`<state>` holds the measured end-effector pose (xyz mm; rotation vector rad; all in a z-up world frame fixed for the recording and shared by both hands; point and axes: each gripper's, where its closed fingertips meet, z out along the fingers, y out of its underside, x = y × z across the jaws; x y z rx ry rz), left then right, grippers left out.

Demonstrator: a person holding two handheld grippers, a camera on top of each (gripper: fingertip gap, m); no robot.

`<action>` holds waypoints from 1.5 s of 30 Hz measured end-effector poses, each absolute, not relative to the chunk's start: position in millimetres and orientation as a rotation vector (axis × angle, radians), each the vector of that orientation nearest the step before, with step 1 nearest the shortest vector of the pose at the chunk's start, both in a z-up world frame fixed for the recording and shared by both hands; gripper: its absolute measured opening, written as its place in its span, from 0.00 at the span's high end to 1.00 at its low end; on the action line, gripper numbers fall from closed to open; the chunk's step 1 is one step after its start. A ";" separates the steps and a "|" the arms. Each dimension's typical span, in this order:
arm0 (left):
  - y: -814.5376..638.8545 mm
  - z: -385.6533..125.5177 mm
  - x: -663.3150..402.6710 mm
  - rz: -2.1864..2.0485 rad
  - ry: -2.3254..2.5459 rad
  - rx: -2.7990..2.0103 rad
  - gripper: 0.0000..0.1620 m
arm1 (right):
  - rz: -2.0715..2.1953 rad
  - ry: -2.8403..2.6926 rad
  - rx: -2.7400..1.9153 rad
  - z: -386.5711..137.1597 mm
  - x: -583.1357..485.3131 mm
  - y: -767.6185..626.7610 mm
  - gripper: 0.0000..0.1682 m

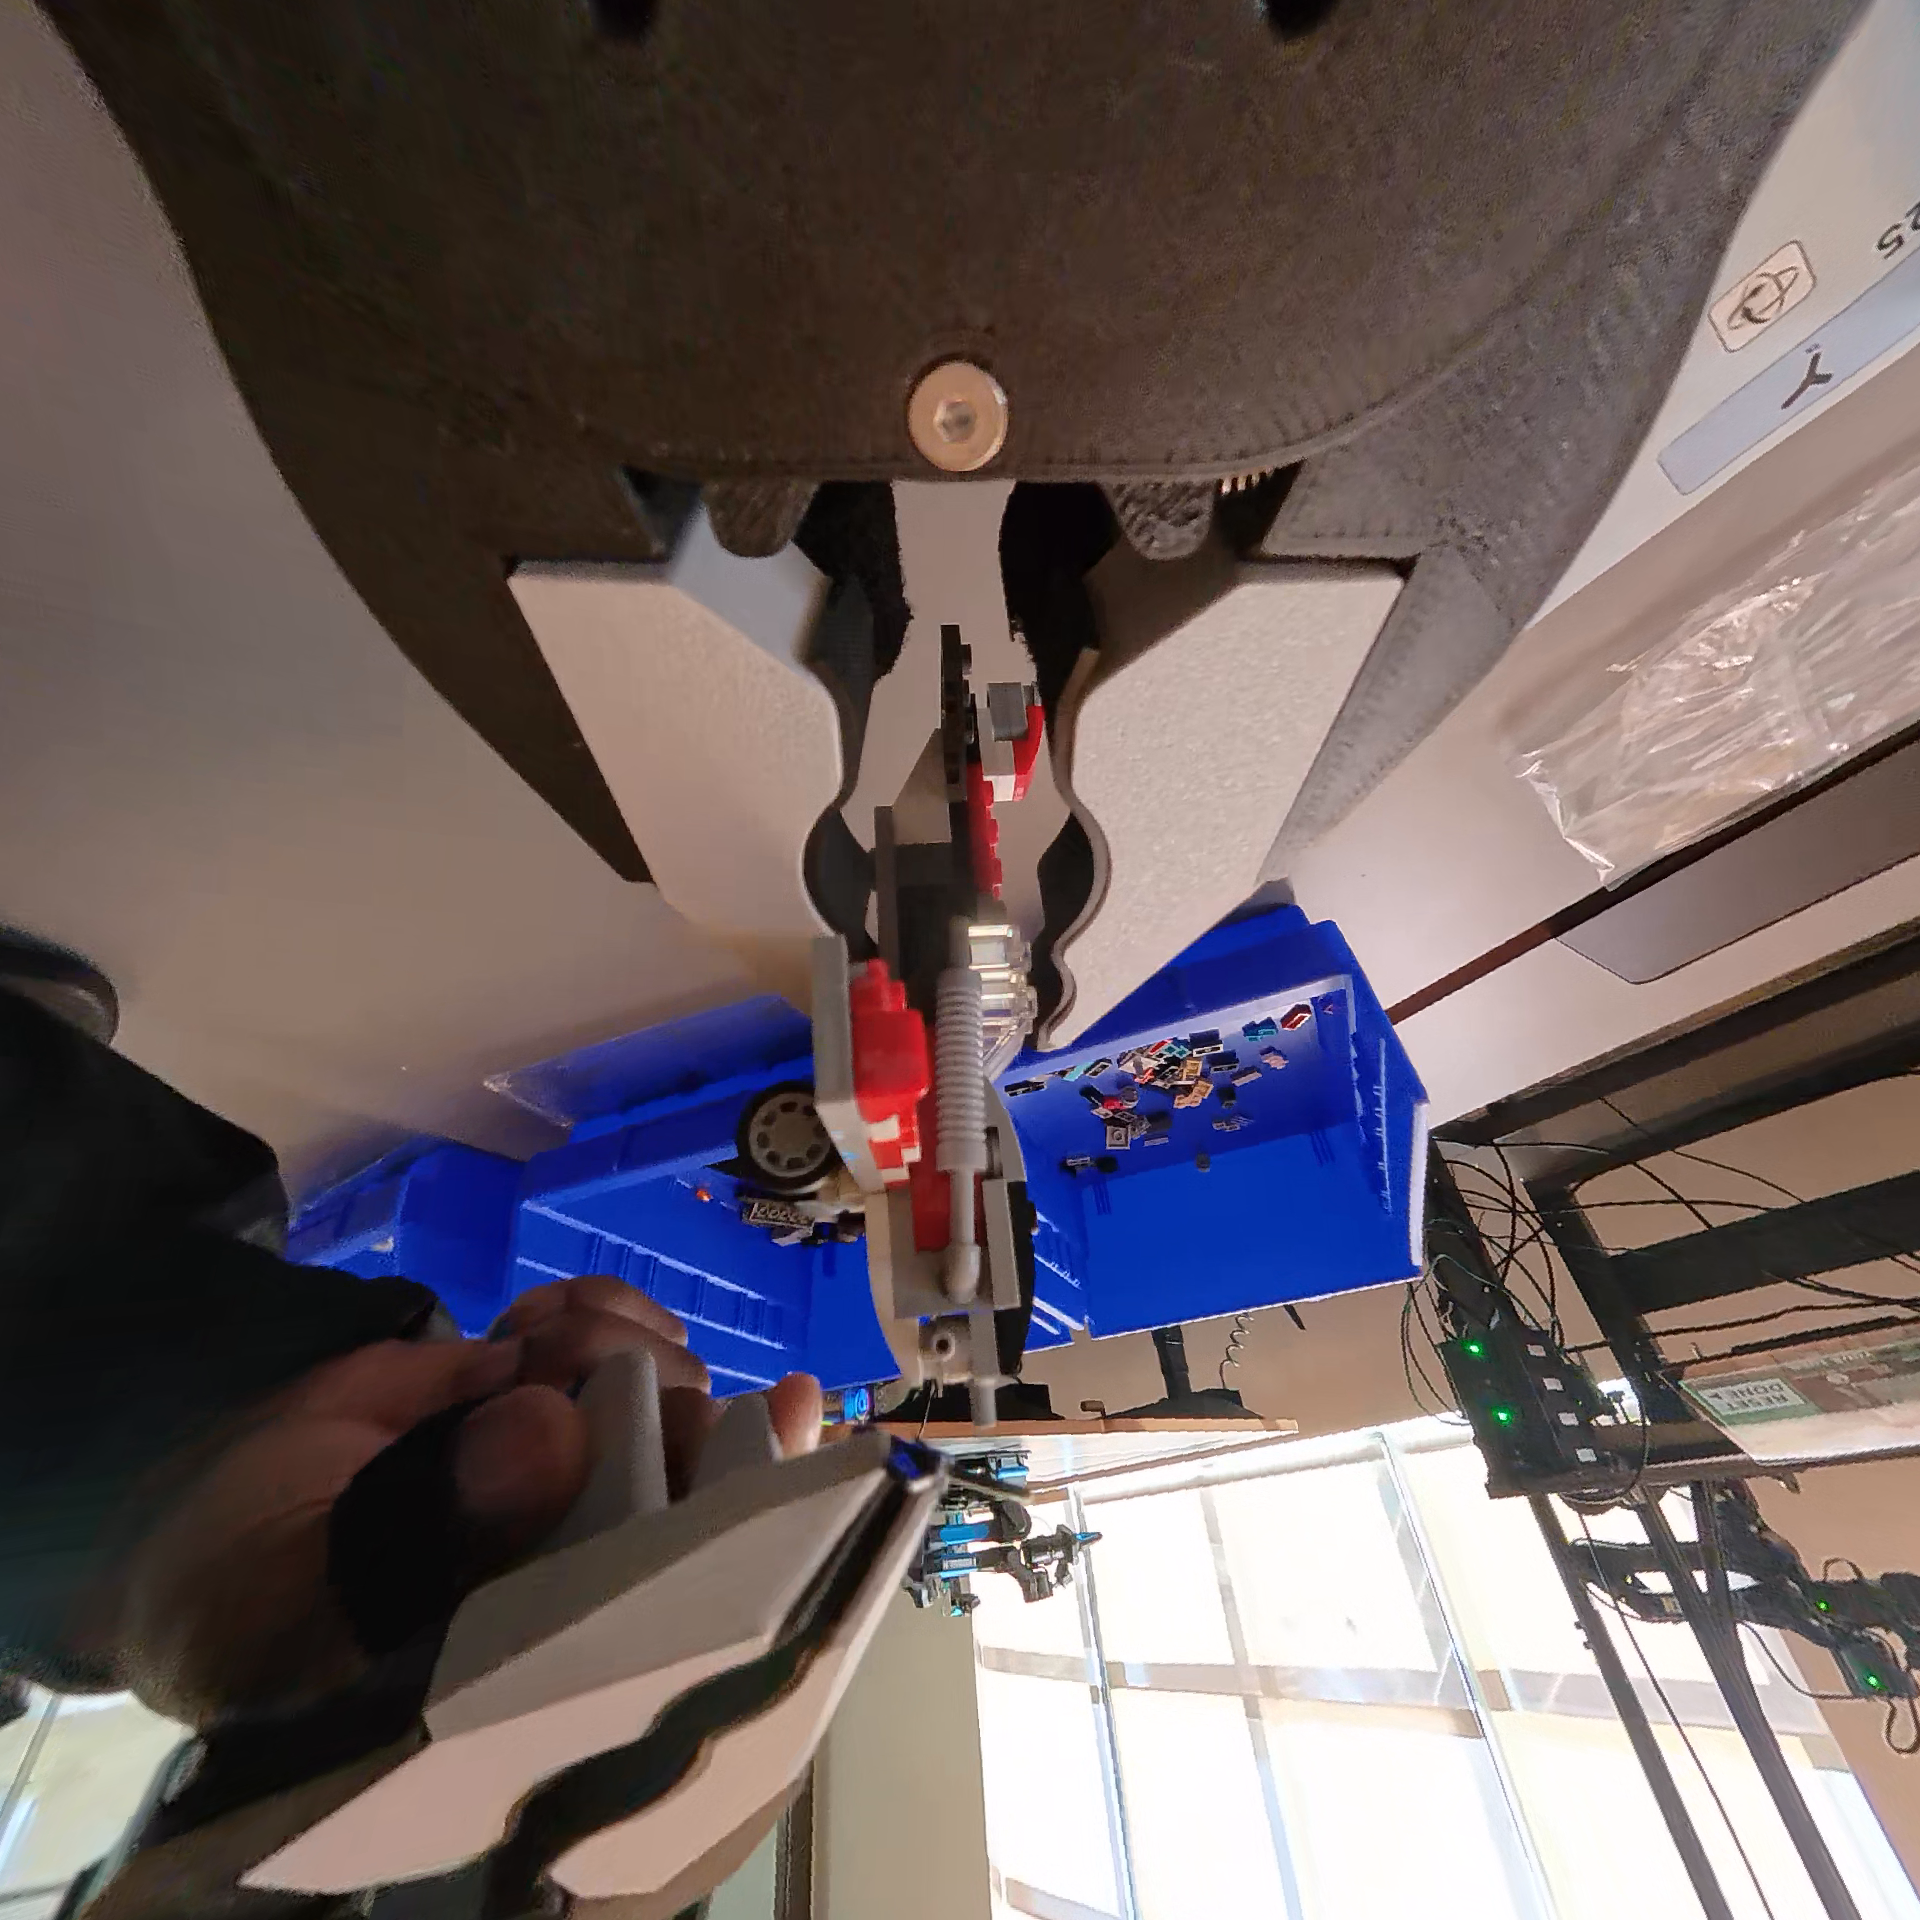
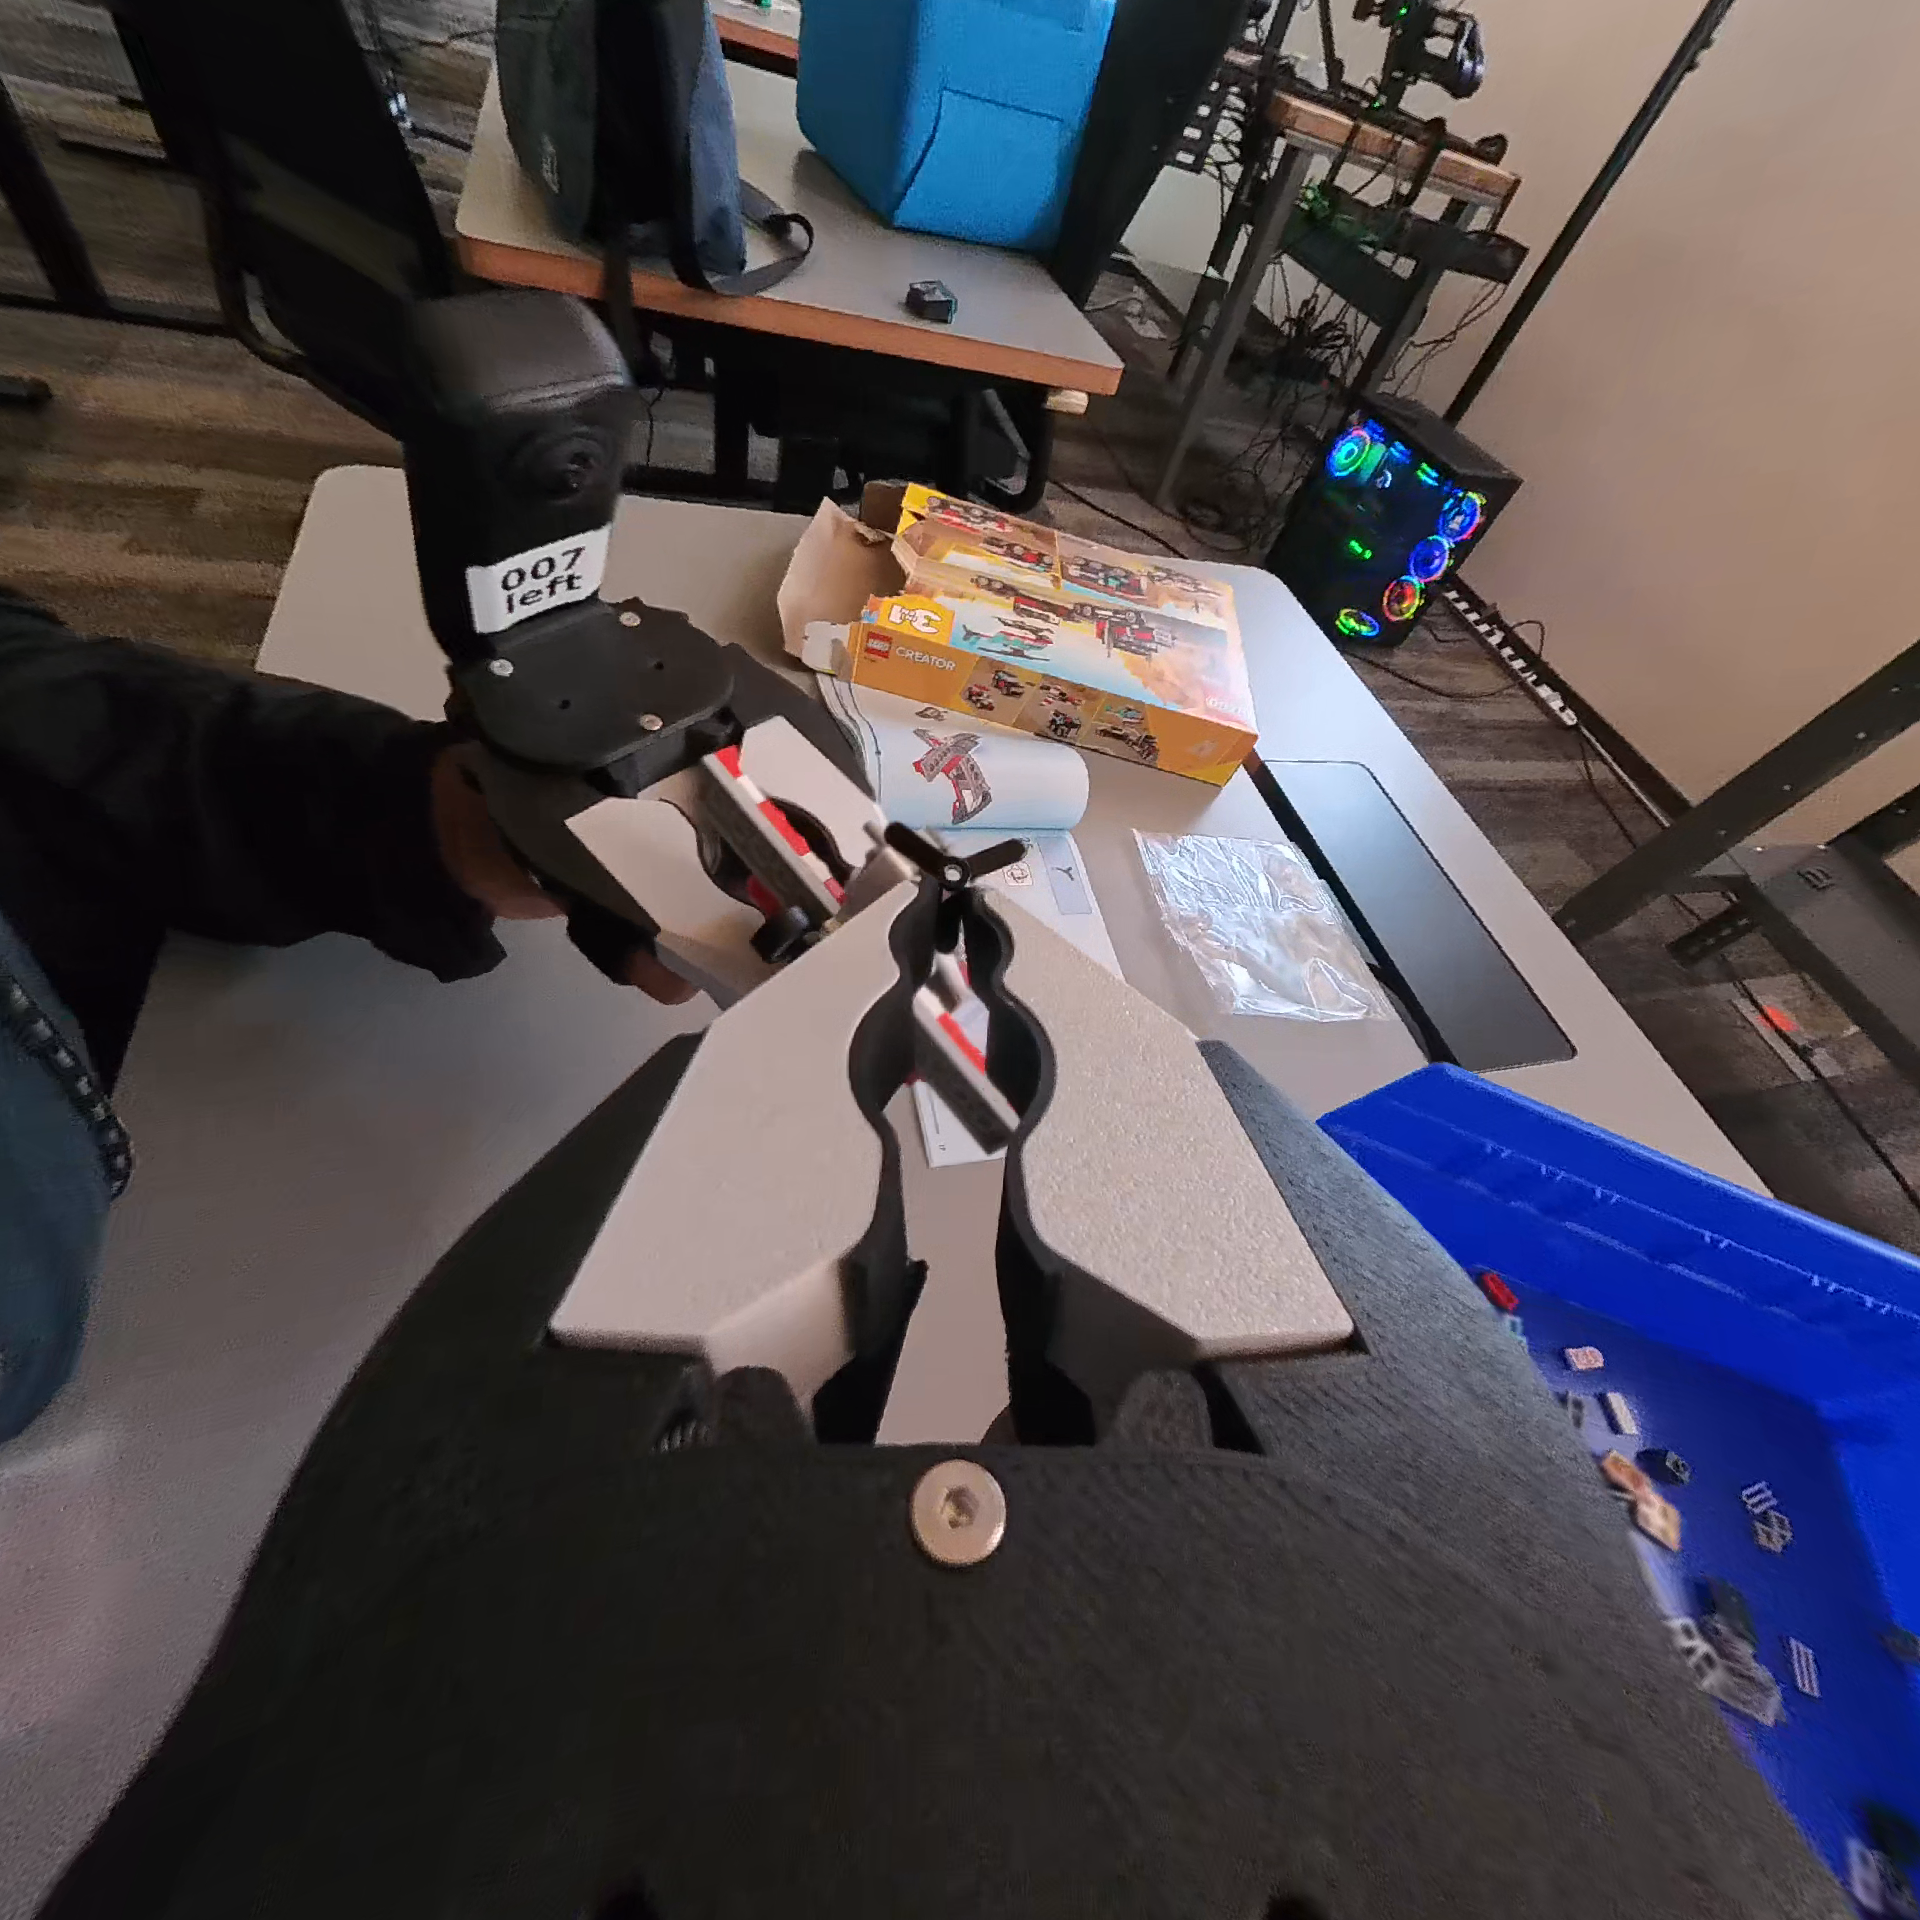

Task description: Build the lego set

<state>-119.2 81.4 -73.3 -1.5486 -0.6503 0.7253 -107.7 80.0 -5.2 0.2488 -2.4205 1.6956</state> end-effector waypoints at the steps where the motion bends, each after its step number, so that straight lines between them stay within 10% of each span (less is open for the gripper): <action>1: 83.3 -74.8 -118.8 0.737 -0.639 -1.563 0.84 | 1.712 -2.424 0.236 -5.4 -107.6 81.7 0.97; 45: 105.0 -83.9 -111.1 0.733 -0.554 -1.634 0.84 | 1.728 -2.549 0.195 -18.7 -102.1 97.1 0.93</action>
